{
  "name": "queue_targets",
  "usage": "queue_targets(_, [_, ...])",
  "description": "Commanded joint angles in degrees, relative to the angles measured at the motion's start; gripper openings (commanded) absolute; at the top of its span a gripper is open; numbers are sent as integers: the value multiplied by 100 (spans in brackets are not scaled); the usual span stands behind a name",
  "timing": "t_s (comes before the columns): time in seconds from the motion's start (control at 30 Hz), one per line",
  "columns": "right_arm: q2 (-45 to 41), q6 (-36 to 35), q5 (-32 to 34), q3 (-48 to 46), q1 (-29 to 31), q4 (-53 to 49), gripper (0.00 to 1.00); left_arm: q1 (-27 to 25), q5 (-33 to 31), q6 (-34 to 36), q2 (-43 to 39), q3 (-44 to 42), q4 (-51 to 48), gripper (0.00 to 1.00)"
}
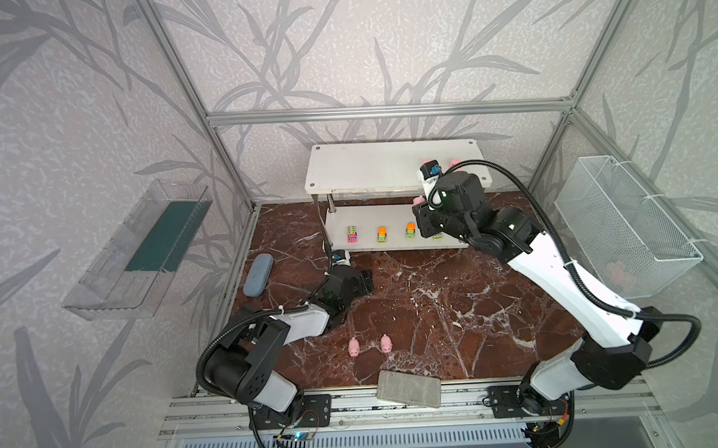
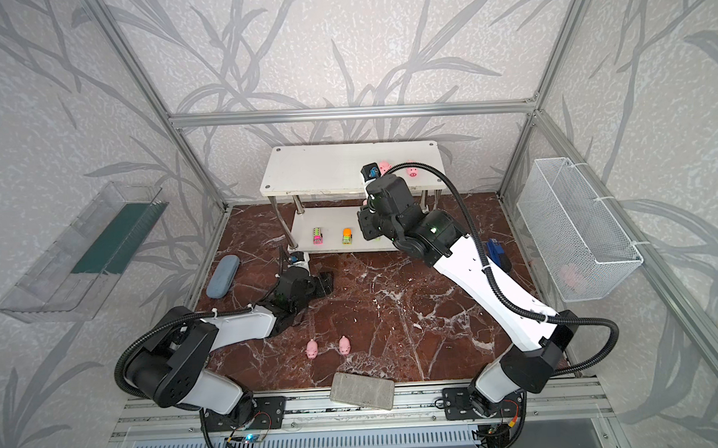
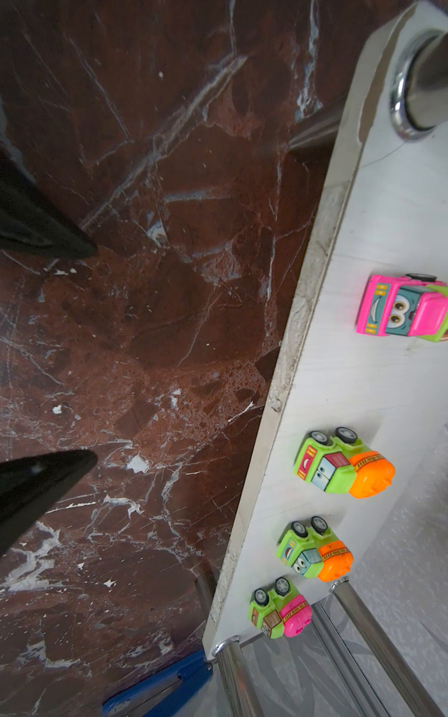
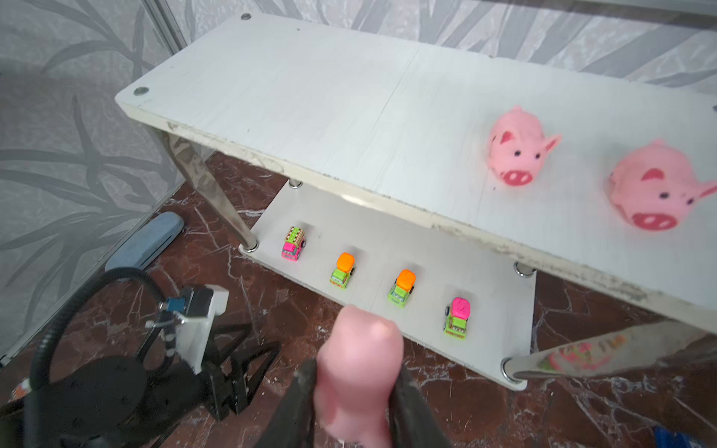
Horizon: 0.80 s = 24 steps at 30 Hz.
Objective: Place and organize the plastic toys onto the shelf
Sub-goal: 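Lift the pink pig and carry it over the top shelf with the right gripper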
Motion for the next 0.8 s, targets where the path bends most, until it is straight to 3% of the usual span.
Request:
queue_targets(0.0, [357,-406,-223,510,-133,188,32,18,21,-95,91,-53,207,76])
queue_targets(0.47, [2529,-1031,-84,3967,-392,-824,32,50,123,-149,267,-44,404,76])
queue_targets(0.77, [3246,-1151,-88,4977,-574,-1114,32,89,178,-163,333,-53,448,76])
